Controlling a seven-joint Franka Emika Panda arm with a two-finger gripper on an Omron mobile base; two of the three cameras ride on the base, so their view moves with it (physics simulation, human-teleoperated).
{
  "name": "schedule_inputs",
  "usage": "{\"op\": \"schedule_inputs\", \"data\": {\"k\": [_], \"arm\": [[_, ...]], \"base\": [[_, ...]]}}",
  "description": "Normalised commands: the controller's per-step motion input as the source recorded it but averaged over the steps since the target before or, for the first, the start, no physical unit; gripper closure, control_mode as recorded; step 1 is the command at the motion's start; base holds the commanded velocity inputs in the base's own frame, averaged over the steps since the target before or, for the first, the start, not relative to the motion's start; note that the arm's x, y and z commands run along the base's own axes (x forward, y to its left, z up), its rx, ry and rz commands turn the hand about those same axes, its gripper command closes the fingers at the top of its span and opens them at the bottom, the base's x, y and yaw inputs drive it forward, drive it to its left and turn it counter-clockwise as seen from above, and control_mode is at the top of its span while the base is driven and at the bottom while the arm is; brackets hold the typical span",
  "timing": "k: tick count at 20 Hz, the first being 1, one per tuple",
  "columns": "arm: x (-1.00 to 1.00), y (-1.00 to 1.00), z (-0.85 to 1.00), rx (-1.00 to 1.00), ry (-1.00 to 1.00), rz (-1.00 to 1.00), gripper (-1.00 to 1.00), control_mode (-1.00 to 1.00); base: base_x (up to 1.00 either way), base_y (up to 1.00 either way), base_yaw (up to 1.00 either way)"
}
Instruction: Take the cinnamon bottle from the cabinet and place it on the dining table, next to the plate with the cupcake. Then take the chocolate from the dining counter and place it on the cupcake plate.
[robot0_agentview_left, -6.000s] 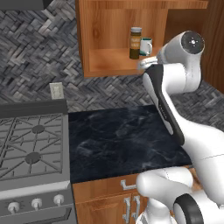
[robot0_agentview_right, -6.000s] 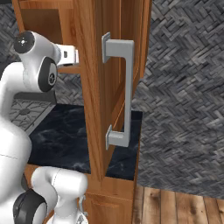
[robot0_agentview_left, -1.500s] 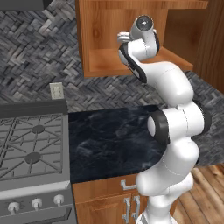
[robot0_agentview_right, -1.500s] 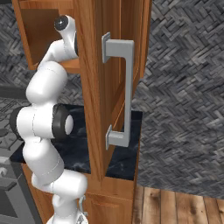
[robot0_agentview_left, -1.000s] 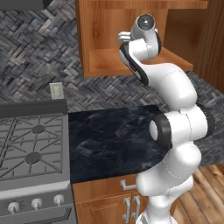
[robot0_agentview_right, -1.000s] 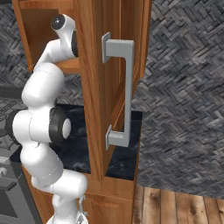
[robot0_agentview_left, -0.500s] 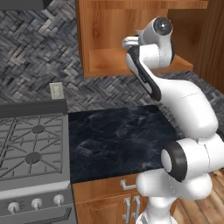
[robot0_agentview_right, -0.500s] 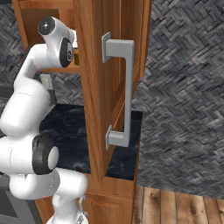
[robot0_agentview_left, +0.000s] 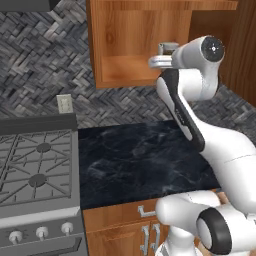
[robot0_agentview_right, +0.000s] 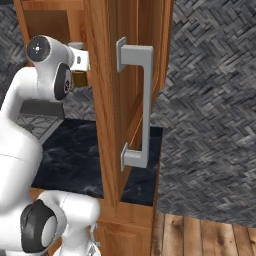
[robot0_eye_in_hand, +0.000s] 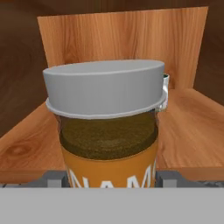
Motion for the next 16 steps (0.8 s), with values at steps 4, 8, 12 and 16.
{"op": "schedule_inputs", "data": {"k": [4,8,12,16], "arm": [[-0.77,0.0,0.0,0.0,0.0,0.0,1.0,-1.0],[-0.73,0.0,0.0,0.01,0.0,-0.11,1.0,-1.0],[-0.64,0.01,0.0,0.0,0.0,-0.09,1.0,-1.0],[-0.67,0.01,0.0,0.0,0.0,-0.05,1.0,-1.0]], "base": [[0.0,0.0,0.0],[0.0,0.0,0.0],[0.0,0.0,0.0],[0.0,0.0,0.0]]}}
